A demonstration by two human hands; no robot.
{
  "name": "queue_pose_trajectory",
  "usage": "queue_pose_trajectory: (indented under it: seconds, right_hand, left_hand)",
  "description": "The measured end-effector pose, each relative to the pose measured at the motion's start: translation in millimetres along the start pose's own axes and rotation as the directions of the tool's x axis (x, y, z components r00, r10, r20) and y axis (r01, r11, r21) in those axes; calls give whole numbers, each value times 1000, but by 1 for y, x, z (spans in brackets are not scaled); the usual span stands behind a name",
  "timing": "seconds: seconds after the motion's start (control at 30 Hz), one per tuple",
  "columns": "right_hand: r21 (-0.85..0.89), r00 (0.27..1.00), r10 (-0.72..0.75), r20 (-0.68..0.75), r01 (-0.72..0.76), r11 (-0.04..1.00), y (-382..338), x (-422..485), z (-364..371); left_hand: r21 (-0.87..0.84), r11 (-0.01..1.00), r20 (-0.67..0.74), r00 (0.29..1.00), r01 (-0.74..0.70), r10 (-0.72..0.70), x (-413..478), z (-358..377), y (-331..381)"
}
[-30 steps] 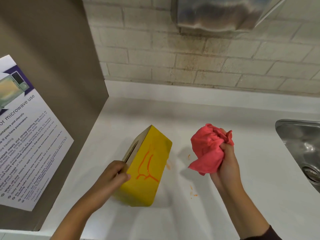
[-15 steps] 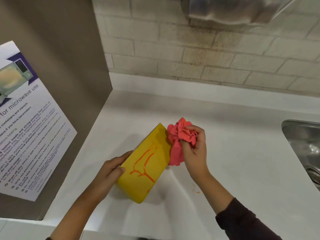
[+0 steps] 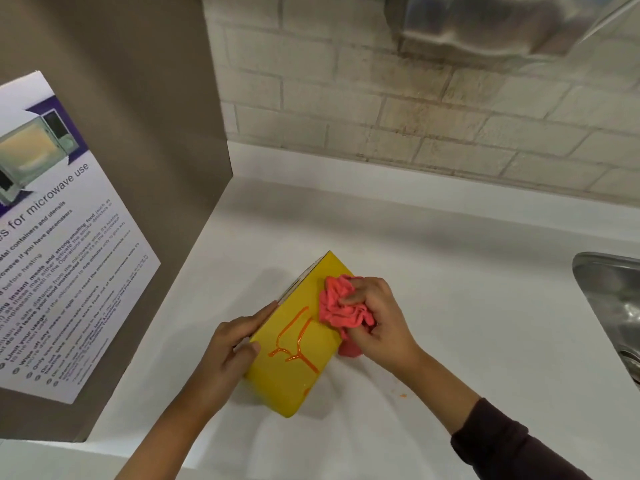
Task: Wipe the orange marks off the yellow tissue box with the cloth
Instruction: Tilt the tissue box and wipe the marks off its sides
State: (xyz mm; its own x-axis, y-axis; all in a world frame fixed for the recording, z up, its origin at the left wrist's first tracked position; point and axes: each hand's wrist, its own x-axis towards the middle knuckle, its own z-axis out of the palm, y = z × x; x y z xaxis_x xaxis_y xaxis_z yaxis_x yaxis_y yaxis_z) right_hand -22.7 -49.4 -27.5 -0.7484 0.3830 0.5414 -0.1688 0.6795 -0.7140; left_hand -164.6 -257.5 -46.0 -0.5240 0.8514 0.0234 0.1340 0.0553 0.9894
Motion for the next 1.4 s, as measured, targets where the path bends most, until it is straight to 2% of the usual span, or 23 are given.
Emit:
queue_pose_trajectory:
  seconds: [0.07, 0.1, 0.17, 0.23, 0.3, 0.37, 0.43, 0.5, 0.6, 0.67, 0.83, 0.9, 0.97, 1.13, 1.2, 1.3, 1.4]
  right_hand:
    - [70, 998, 52, -46, -48, 996, 3, 7, -6]
    - [134, 986, 147, -73, -136, 982, 3, 12, -5]
    - [235, 920, 370, -125, -335, 912, 3, 19, 2]
    - [283, 876, 456, -160, -401, 871, 0, 22, 12]
    - [286, 890, 424, -168, -368, 885, -11, 21, 25]
    - [243, 947, 287, -145, -247, 938, -21, 15, 34]
    - [111, 990, 121, -77, -112, 987, -21, 6, 34]
    - [4, 998, 55, -7, -55, 998, -13, -3, 26]
    - [-1, 992, 124, -38, -124, 992, 3, -10, 12]
    - [39, 970, 226, -93, -223, 974, 5, -4, 8]
    - [182, 897, 387, -213, -353, 918, -8, 18, 15]
    - [201, 905, 368, -213, -328, 923, -17, 22, 22]
    - [149, 947, 268, -176, -244, 958, -24, 19, 31]
    - [30, 988, 143, 62, -145, 989, -19, -6, 32]
    - [-11, 990, 99, 102, -98, 995, -12, -9, 19]
    - [-32, 988, 151, 3, -151, 988, -1, -2, 8]
    - [45, 958, 262, -114, -258, 965, 1, 11, 9]
  left_hand:
    - [47, 999, 34, 999, -1, -1, 0, 1, 1]
    - [56, 998, 40, 999, 8, -11, 0, 1, 0]
    - [71, 997, 58, 998, 32, -36, -1, 0, -5]
    - [96, 994, 77, 996, 47, -54, -3, 0, -8]
    - [92, 995, 69, 996, 44, -50, -2, 1, -6]
    - [73, 997, 55, 998, 21, -25, -1, 0, -3]
    - [44, 999, 52, 998, 20, -22, 0, 1, -1]
    - [-18, 1000, 55, 998, 17, -16, 0, 1, 1]
    - [-57, 998, 68, 997, 29, -25, 0, 1, 4]
    - [-63, 997, 83, 996, 33, -28, 1, 0, 5]
    - [-55, 998, 93, 995, 40, -35, 0, 1, 6]
    - [-39, 998, 80, 996, 40, -37, -1, 2, 6]
    - [-32, 999, 52, 998, 35, -33, -1, 3, 7]
    - [-101, 995, 6, 1000, 18, -18, -1, 3, 8]
    - [-108, 994, -13, 1000, 15, -17, -1, 3, 7]
    - [-97, 995, -38, 999, 9, -13, -3, 3, 5]
    - [-62, 998, -28, 999, 15, -17, -3, 5, 5]
